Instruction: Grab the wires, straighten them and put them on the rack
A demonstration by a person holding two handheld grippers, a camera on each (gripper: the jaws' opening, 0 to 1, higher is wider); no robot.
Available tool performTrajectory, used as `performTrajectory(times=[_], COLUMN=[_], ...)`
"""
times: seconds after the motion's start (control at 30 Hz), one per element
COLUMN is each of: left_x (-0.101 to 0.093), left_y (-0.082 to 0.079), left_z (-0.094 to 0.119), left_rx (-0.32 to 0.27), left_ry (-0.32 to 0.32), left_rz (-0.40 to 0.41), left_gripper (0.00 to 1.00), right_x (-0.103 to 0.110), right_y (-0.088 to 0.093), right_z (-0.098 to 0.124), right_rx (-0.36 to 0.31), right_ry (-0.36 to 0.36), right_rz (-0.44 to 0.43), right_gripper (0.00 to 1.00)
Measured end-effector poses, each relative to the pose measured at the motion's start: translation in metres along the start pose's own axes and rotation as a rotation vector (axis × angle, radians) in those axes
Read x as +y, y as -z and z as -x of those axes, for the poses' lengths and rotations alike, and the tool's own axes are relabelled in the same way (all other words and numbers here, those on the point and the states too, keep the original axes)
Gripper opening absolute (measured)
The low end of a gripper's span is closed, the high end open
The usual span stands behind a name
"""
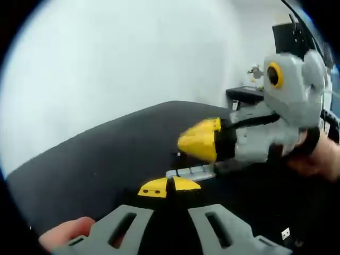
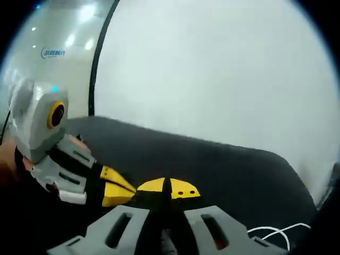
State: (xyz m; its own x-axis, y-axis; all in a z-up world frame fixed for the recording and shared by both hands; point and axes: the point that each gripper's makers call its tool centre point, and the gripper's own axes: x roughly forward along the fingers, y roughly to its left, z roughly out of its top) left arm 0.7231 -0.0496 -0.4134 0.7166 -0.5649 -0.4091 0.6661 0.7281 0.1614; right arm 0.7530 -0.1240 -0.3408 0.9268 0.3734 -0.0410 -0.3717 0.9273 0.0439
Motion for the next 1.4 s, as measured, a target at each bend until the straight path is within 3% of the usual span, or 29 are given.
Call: performTrajectory(times=[0.07, 0.1, 0.13, 0.23, 0.27, 0.3, 0.33, 0.37, 0.43, 0.53, 0.6, 0.63, 0.67, 0.7, 0.8, 0.9, 1.0, 1.07, 1.1, 1.13, 1.17, 1.23, 1.27, 1.33, 1.4], left_x=[0.007, 0.011, 0.014, 0.014, 0.012, 0.004, 0.001, -0.003, -0.016, -0.041, -0.059, -0.065, -0.068, -0.070, -0.071, -0.062, -0.053, -0.056, -0.058, -0.063, -0.067, -0.075, -0.086, -0.109, -0.136], left_y=[-0.014, -0.024, -0.036, -0.056, -0.058, -0.062, -0.063, -0.065, -0.068, -0.074, -0.075, -0.073, -0.072, -0.072, -0.074, -0.072, -0.074, -0.076, -0.077, -0.079, -0.080, -0.079, -0.081, -0.085, -0.095], left_z=[0.007, 0.012, 0.018, 0.029, 0.031, 0.031, 0.031, 0.031, 0.030, 0.030, 0.029, 0.027, 0.024, 0.023, 0.023, 0.022, 0.023, 0.025, 0.025, 0.027, 0.028, 0.031, 0.035, 0.048, 0.064], left_rx=[-0.050, -0.088, -0.136, -0.227, -0.238, -0.258, -0.262, -0.266, -0.279, -0.305, -0.323, -0.316, -0.296, -0.290, -0.315, -0.304, -0.317, -0.326, -0.330, -0.341, -0.349, -0.354, -0.376, -0.430, -0.521], left_ry=[-0.027, -0.035, -0.038, -0.012, 0.003, 0.037, 0.039, 0.044, 0.081, 0.162, 0.213, 0.217, 0.204, 0.202, 0.223, 0.205, 0.198, 0.208, 0.214, 0.231, 0.252, 0.275, 0.329, 0.409, 0.503], left_rz=[0.019, 0.033, 0.044, 0.106, 0.115, 0.093, 0.082, 0.061, 0.012, -0.124, -0.238, -0.279, -0.300, -0.304, -0.315, -0.298, -0.262, -0.248, -0.249, -0.258, -0.267, -0.286, -0.330, -0.385, -0.447], left_gripper=[0.09, 0.11, 0.12, 0.13, 0.15, 0.17, 0.20, 0.22, 0.22, 0.22, 0.23, 0.24, 0.27, 0.29, 0.30, 0.30, 0.29, 0.28, 0.27, 0.27, 0.26, 0.26, 0.26, 0.27, 0.31], right_x=[-0.022, -0.028, -0.026, -0.016, -0.005, 0.004, -0.001, -0.002, 0.000, 0.000, 0.002, 0.011, 0.018, 0.017, 0.017, 0.012, -0.001, -0.008, -0.008, -0.010, -0.008, 0.002, 0.012, 0.025, 0.033], right_y=[-0.040, -0.055, -0.093, -0.174, -0.191, -0.198, -0.198, -0.187, -0.161, -0.118, -0.068, -0.037, -0.002, 0.017, 0.049, 0.083, 0.098, 0.098, 0.097, 0.093, 0.087, 0.062, 0.044, 0.012, -0.011], right_z=[0.026, 0.046, 0.075, 0.154, 0.176, 0.192, 0.203, 0.212, 0.224, 0.239, 0.246, 0.243, 0.240, 0.238, 0.232, 0.223, 0.222, 0.215, 0.214, 0.214, 0.211, 0.216, 0.220, 0.232, 0.241], right_rx=[-0.136, -0.157, -0.245, -0.458, -0.501, -0.503, -0.476, -0.406, -0.297, -0.203, -0.085, 0.016, 0.158, 0.198, 0.219, 0.330, 0.383, 0.365, 0.363, 0.365, 0.348, 0.272, 0.237, 0.191, 0.187], right_ry=[0.014, 0.008, -0.015, 0.037, 0.014, 0.003, 0.073, 0.117, 0.157, 0.228, 0.235, 0.201, 0.177, 0.206, 0.287, 0.339, 0.410, 0.422, 0.422, 0.414, 0.387, 0.375, 0.351, 0.339, 0.333], right_rz=[-0.192, -0.303, -0.309, -0.083, -0.023, 0.042, 0.053, 0.054, 0.063, 0.109, 0.026, -0.008, -0.007, -0.027, -0.092, -0.025, 0.005, 0.004, 0.003, 0.060, 0.059, -0.040, -0.085, -0.067, -0.009], right_gripper=[0.01, 0.04, 0.05, 0.05, 0.05, 0.05, 0.04, 0.04, 0.04, 0.16, 0.10, 0.06, 0.07, 0.08, 0.10, 0.13, 0.15, 0.14, 0.11, 0.03, 0.03, 0.03, 0.03, 0.03, 0.03])
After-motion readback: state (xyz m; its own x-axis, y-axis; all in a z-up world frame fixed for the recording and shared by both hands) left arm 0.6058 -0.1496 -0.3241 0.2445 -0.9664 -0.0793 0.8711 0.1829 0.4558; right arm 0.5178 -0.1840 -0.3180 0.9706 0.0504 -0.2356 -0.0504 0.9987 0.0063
